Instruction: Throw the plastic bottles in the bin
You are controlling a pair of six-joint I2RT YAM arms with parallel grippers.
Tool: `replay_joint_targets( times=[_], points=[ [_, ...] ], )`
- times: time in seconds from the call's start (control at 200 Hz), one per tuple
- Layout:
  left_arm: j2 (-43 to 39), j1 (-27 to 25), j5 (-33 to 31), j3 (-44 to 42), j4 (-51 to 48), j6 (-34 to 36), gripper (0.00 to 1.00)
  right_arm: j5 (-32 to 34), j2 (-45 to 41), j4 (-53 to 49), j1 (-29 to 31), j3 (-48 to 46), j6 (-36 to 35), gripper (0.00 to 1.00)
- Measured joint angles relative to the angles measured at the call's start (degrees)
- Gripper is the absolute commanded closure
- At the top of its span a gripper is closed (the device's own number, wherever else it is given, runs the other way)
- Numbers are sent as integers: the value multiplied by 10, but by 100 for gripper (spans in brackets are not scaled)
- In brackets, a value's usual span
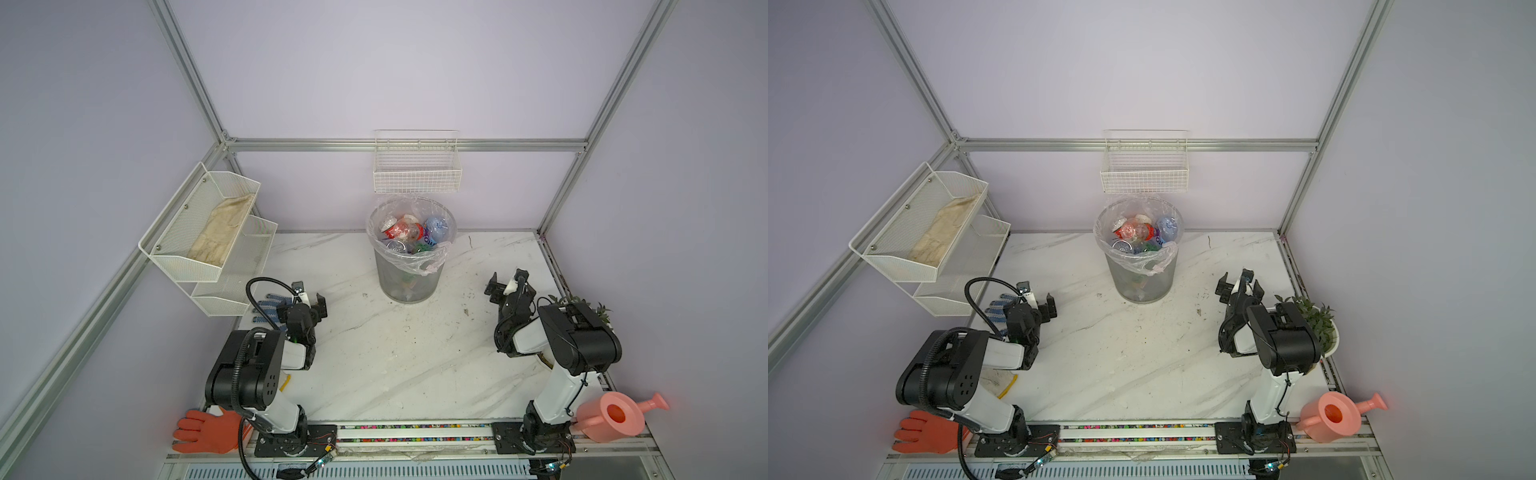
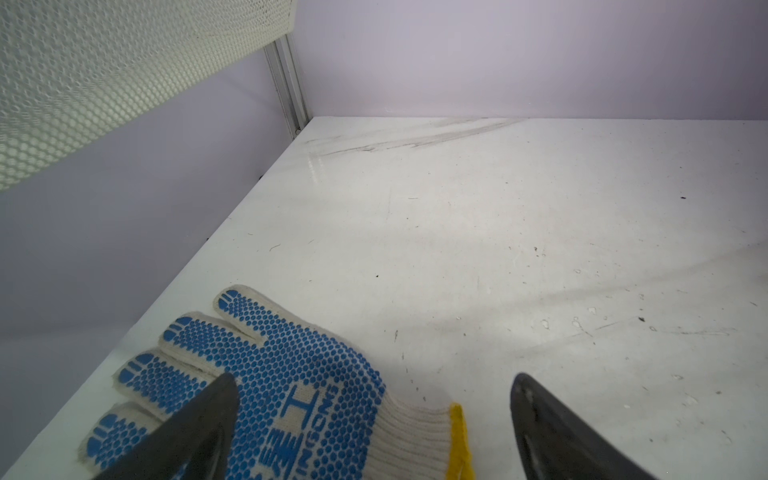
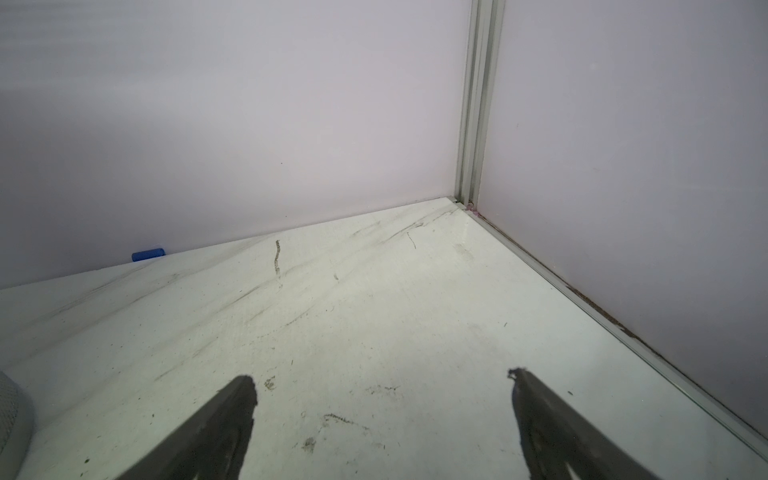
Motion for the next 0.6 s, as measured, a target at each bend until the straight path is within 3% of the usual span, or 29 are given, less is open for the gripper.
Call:
replay_joint_targets(
  times=[0.6],
  points=[
    [0,0,0,0,0,0,0,-5,-1,-7,-2,0,0,3]
  ],
)
